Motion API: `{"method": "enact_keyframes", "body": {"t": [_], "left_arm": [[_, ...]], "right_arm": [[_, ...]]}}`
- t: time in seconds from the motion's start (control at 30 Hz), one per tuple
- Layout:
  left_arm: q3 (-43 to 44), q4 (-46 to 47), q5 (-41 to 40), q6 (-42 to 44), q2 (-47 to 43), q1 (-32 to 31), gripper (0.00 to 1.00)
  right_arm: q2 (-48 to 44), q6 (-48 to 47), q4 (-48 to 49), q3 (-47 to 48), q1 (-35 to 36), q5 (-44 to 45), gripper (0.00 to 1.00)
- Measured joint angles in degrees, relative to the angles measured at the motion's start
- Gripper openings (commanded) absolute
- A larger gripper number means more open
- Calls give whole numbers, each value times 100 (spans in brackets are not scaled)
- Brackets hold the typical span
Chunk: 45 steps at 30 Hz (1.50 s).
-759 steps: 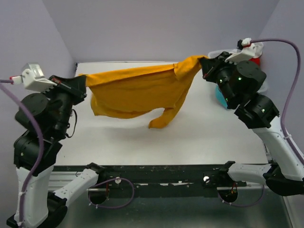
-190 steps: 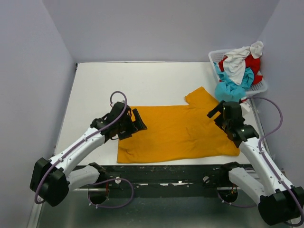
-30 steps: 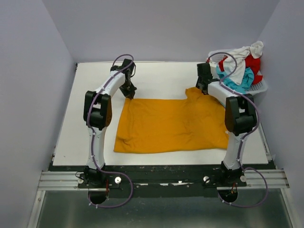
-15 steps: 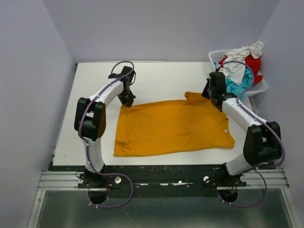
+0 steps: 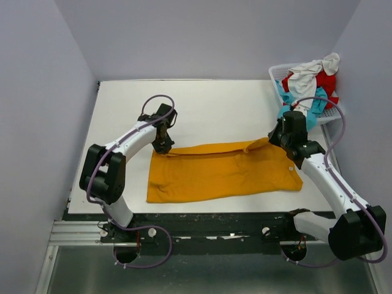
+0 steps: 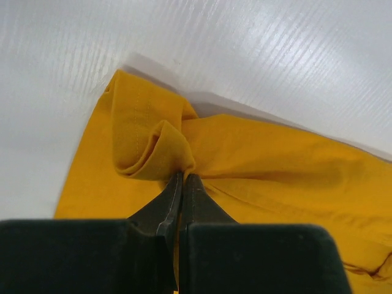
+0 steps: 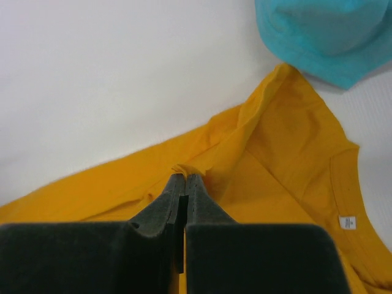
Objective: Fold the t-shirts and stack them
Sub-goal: Fold the other side of the tshirt into a rectangle
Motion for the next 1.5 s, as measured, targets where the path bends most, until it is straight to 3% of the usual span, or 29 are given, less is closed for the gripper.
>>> {"method": "enact_keyframes", "body": {"t": [0.37,0.8,0.9,0.97,1.0,1.07,1.1,1.13,1.17,1.2,1.23,1.27,1.3,1.4,1.47,1.5], "left_arm": [[-977,258,-245,-330,-1152,-433,0],[-1515,192,-553,-826,-1624,-942,0],[-1611,210,-595,-887,-1665,-942,16],[-1714,223,-592,-907,-1676,-962,31],[-1775,227,-592,-892,-1676,-984,33],[-1884,229,-581,-896,-1676,-1029,45],[-1947,234,-577,-885,-1685,-1058,54],[-2022,240,-555,-874,-1705,-1088,56],[-2100,247,-531,-863,-1744,-1126,57],[-2166,247,-503,-868,-1803,-1165,59],[-2236,234,-470,-850,-1917,-1233,71],[-2293,197,-446,-850,-2079,-1331,93],[-2315,155,-437,-852,-2201,-1397,99],[-2315,-107,-448,-876,-2747,-1543,99],[-2317,-391,-507,-925,-3235,-1547,99],[-2321,-483,-544,-935,-3447,-1541,99]], "right_arm": [[-1163,271,-1360,-181,2,87,1],[-1510,619,-2149,-417,2,87,1],[-1471,699,-2225,-535,2,101,1],[-1410,752,-2275,-614,2,103,3],[-1379,787,-2302,-645,2,105,4],[-1344,874,-2380,-704,2,107,11],[-1344,944,-2424,-745,2,118,21],[-1351,1016,-2485,-782,2,133,39],[-1364,1126,-2544,-824,2,144,48],[-1386,1255,-2603,-866,2,151,50],[-1416,1353,-2699,-896,2,166,52],[-1458,1449,-2813,-907,2,164,57],[-1499,1550,-2900,-907,2,166,61],[-1786,1838,-3206,-901,2,173,77],[-2081,1961,-3335,-901,2,208,99],[-2277,2004,-3344,-901,2,234,100]]}}
